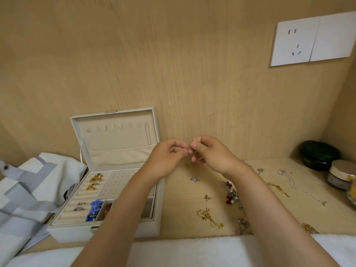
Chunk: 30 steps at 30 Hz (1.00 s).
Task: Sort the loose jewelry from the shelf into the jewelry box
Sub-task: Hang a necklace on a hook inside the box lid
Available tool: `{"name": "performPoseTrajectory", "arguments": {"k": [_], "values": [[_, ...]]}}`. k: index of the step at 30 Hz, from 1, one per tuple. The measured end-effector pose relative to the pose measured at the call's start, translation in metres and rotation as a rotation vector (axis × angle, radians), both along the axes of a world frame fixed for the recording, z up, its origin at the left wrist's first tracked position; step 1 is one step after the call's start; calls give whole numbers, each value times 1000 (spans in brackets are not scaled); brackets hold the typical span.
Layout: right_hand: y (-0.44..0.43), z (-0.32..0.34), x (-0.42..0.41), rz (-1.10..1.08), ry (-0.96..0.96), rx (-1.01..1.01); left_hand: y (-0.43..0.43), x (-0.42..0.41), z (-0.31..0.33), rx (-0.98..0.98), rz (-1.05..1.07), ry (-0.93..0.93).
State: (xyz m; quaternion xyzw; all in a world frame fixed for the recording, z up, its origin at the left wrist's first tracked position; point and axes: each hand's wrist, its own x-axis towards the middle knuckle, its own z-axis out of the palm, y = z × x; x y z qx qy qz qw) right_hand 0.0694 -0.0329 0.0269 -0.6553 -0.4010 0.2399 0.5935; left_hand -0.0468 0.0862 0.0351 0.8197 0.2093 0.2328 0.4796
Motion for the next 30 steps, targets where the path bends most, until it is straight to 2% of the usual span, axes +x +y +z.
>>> {"name": "performPoseTrajectory", "arguments": {"k": [2,7,10,14,17,21,26,30], "values": [[4,1,-4,19,68,36,2,-7,8,6,-16,13],[10,5,-18,100,119,57,11,-23,22,333,-10,161],[10,5,-18,141,145,63,16,-32,18,347,-2,188],[7,4,-17,122,96,5,16,-32,14,175,-7,61],[8,0,-20,208,59,-115,10,-28,17,26,-4,-67],[9,0,-23,189,24,-122,9,-27,19,11,50,-146],[6,9,-26,173,-17,-74,9,-27,20,-139,90,-187],[7,11,-28,150,-129,-74,11,-32,25,-127,69,-195]]}}
